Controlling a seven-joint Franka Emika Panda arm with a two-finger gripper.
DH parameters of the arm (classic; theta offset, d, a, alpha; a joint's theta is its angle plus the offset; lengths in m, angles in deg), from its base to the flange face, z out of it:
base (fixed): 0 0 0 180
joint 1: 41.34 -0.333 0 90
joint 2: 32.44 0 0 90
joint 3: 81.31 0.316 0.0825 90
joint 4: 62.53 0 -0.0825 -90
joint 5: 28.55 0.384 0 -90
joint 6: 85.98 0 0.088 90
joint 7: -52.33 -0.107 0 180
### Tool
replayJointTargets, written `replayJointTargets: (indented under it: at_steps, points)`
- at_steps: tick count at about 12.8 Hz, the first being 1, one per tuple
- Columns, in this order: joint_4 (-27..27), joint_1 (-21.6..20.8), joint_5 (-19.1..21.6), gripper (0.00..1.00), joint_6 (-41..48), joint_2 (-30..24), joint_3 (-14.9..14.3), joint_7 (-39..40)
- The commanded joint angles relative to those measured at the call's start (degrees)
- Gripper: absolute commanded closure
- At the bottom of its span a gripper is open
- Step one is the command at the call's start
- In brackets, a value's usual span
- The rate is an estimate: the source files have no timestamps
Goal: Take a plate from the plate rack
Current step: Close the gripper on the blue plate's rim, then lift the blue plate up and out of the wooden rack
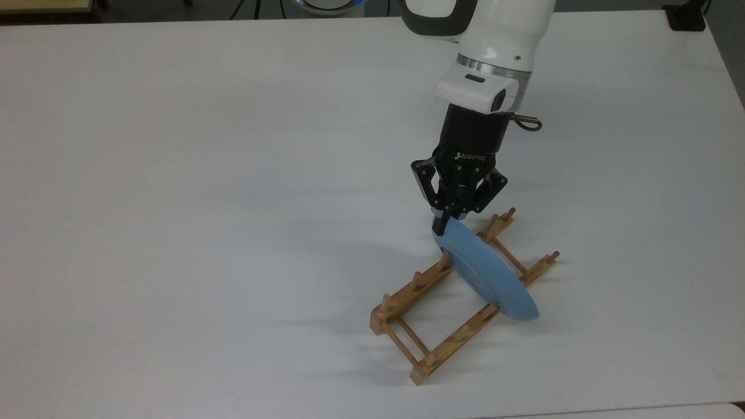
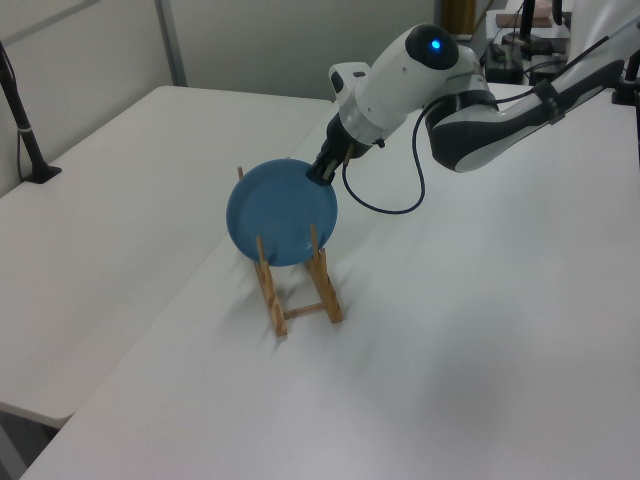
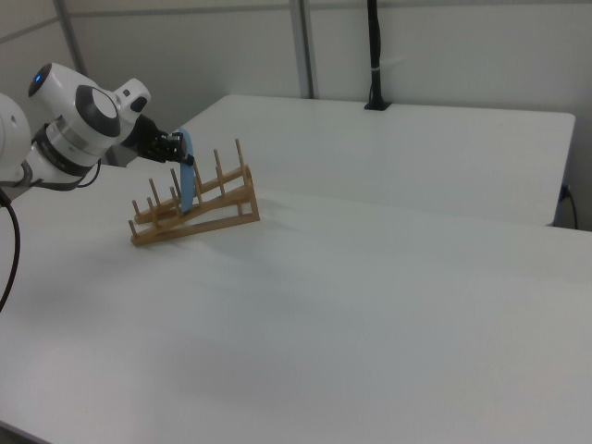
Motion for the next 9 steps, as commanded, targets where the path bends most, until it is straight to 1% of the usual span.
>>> replayJointTargets:
  at_steps: [1, 7, 8, 9]
  points:
    - [1.0, 0.7, -1.6, 1.00, -1.4, -0.2, 0.1, -1.1]
    - [0.6, 1.5, -0.4, 1.00, -0.9, -5.4, 0.3, -1.3]
    - [0.5, 1.6, 0.5, 1.00, -0.8, -5.8, 0.3, -1.3]
    - [0.5, 1.6, 2.4, 1.00, -0.5, -6.5, 0.3, -1.1]
